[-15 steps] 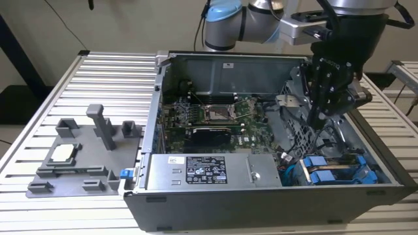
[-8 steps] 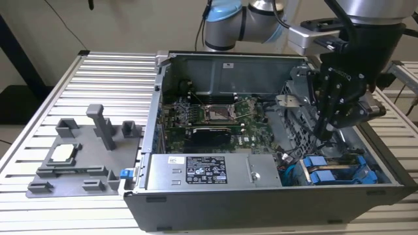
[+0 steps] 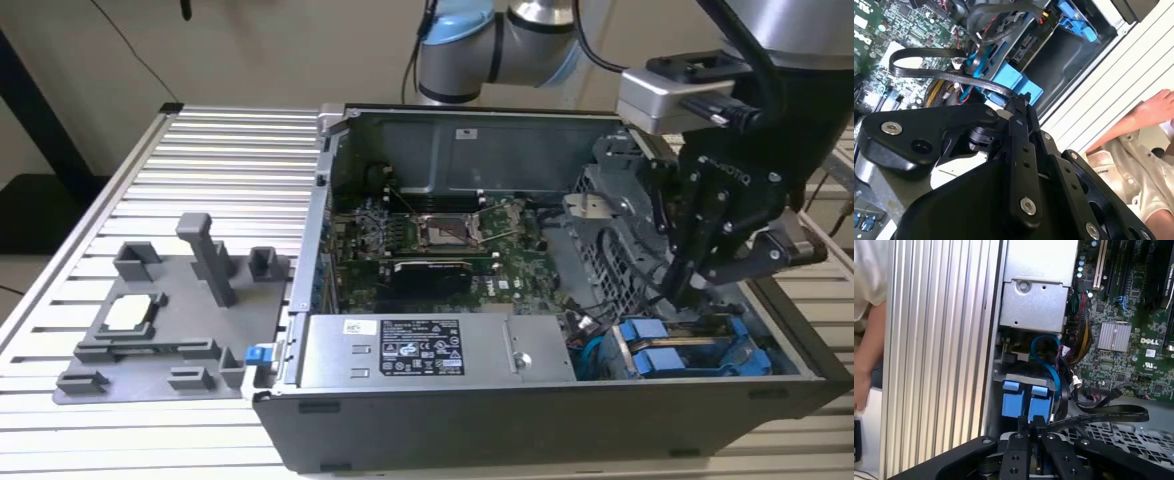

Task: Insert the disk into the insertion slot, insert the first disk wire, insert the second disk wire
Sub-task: 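Insert the first disk wire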

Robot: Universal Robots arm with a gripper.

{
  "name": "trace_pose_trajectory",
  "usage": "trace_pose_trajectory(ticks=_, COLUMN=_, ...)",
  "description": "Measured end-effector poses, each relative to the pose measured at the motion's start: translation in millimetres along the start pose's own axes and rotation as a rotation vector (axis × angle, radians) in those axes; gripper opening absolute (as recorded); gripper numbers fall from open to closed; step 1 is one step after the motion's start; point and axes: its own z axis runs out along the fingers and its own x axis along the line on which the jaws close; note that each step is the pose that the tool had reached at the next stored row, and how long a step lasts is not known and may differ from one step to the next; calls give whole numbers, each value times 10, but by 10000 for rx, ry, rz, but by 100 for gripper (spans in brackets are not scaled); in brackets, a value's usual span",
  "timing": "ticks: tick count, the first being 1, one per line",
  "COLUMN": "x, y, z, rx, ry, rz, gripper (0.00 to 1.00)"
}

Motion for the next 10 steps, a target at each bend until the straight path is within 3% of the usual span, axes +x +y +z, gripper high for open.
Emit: trace_pose_trajectory(ticks=10, x=137, y=-215, z=38, rx=-79, ry=-46, rz=-13, gripper=16)
